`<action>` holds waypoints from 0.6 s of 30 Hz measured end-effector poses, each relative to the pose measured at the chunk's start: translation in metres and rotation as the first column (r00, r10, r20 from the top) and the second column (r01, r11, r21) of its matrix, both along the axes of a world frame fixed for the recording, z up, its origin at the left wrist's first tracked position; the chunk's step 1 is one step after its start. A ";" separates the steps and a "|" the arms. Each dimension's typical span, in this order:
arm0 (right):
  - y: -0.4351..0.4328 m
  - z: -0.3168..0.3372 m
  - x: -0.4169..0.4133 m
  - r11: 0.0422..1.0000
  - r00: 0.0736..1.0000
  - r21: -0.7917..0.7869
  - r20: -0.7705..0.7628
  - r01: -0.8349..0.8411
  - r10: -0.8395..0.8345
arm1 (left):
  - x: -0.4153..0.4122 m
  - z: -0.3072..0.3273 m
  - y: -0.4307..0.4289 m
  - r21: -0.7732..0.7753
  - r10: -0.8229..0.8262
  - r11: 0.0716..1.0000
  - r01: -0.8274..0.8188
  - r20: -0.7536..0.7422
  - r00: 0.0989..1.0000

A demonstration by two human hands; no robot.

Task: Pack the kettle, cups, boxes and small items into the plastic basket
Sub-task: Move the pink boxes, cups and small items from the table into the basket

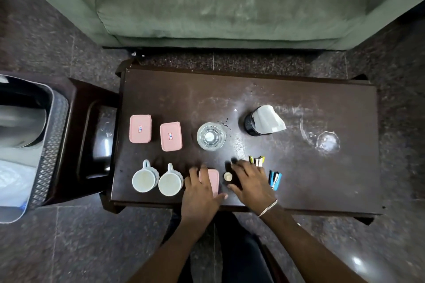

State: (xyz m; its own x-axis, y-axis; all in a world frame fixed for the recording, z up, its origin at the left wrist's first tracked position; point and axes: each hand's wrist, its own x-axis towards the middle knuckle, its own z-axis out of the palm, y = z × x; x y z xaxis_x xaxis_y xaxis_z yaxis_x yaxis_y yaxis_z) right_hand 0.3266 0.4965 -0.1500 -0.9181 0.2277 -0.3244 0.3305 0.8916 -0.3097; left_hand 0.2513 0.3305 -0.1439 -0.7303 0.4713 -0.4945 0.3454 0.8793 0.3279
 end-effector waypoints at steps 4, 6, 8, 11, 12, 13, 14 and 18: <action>-0.007 -0.007 0.000 0.994 0.994 0.019 0.001 -0.111 0.111 | 0.009 -0.003 0.007 -0.032 0.069 0.997 -0.067 0.052 0.996; -0.010 -0.012 -0.001 0.989 0.990 0.044 0.001 -0.138 0.138 | 0.009 -0.004 0.008 -0.030 0.086 0.996 -0.084 0.087 0.992; -0.011 -0.016 -0.001 0.989 0.990 0.050 -0.020 -0.142 0.143 | 0.008 -0.004 0.006 0.000 0.111 0.994 -0.112 0.107 0.988; -0.012 -0.013 -0.003 0.998 0.996 -0.006 -0.054 -0.067 0.066 | 0.004 0.005 0.005 0.052 0.131 0.989 -0.136 0.093 0.987; -0.014 -0.006 -0.006 0.999 0.997 -0.038 -0.075 -0.030 0.027 | 0.001 0.010 0.002 0.072 0.128 0.988 -0.133 0.070 0.989; -0.015 0.001 -0.010 0.998 0.995 -0.068 -0.097 0.008 -0.014 | -0.003 0.017 -0.002 0.099 0.130 0.986 -0.134 0.047 0.990; -0.017 0.010 -0.013 0.994 0.992 -0.099 -0.114 0.051 -0.062 | -0.006 0.023 -0.006 0.131 0.140 0.981 -0.143 0.031 0.990; -0.036 0.054 -0.040 0.951 0.963 -0.259 -0.164 0.168 -0.214 | -0.036 0.061 -0.042 0.262 0.270 0.929 -0.261 0.000 0.963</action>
State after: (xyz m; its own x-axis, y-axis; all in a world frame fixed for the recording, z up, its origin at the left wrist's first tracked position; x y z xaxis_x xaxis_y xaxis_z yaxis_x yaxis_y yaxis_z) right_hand 0.2865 0.4608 -0.0962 -0.9144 0.3415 -0.2171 0.4023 0.7086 -0.5797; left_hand 0.2155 0.2883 -0.0825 -0.8612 0.3651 -0.3536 0.1263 0.8276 0.5469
